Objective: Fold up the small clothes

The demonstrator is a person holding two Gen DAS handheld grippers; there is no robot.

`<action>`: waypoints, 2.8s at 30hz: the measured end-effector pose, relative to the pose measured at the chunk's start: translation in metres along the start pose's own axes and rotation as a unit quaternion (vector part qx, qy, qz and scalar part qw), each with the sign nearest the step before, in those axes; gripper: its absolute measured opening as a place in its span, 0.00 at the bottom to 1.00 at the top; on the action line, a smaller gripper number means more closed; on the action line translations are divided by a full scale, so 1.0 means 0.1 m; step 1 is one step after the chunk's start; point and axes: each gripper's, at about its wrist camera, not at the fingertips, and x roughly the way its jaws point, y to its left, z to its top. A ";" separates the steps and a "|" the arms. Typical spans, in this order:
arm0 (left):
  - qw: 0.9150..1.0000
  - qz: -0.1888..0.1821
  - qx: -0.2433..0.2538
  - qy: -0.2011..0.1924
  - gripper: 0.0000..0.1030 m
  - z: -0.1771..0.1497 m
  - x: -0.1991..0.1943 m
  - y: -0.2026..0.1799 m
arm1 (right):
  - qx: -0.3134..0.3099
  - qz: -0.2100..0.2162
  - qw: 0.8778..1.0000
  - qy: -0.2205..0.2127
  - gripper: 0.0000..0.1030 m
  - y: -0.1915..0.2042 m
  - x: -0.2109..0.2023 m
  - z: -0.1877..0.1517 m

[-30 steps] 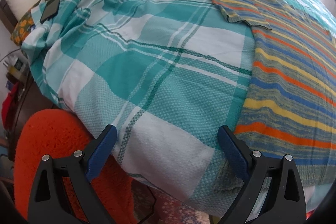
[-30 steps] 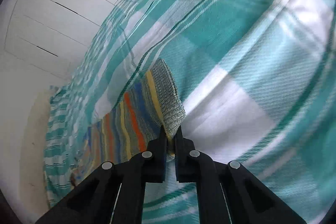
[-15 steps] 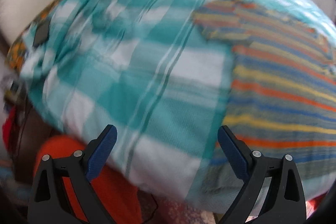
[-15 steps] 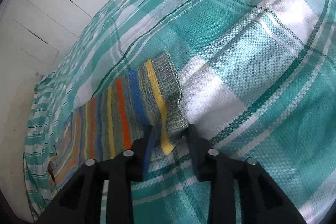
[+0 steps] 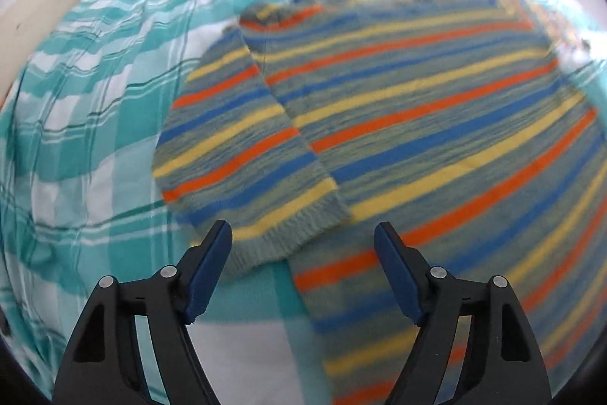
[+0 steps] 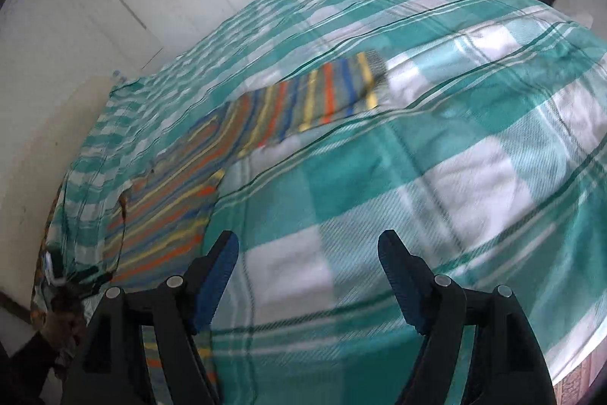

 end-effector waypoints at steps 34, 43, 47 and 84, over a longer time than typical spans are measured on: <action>0.838 -0.129 -0.531 -0.016 0.02 -0.38 0.72 2.80 | -0.131 -0.043 0.987 0.079 0.78 0.58 0.68 -0.70; 0.828 -0.011 -0.560 0.007 0.02 -0.71 0.67 2.88 | -0.146 -0.051 0.984 0.083 0.79 0.60 0.72 -0.72; 0.848 0.023 -0.529 0.028 0.09 -0.53 0.74 2.79 | -0.156 -0.056 0.982 0.085 0.80 0.62 0.73 -0.74; 0.986 -0.099 -0.138 0.000 0.60 -1.73 -0.79 -0.69 | -0.251 -0.011 0.951 0.180 0.67 1.44 0.61 -1.69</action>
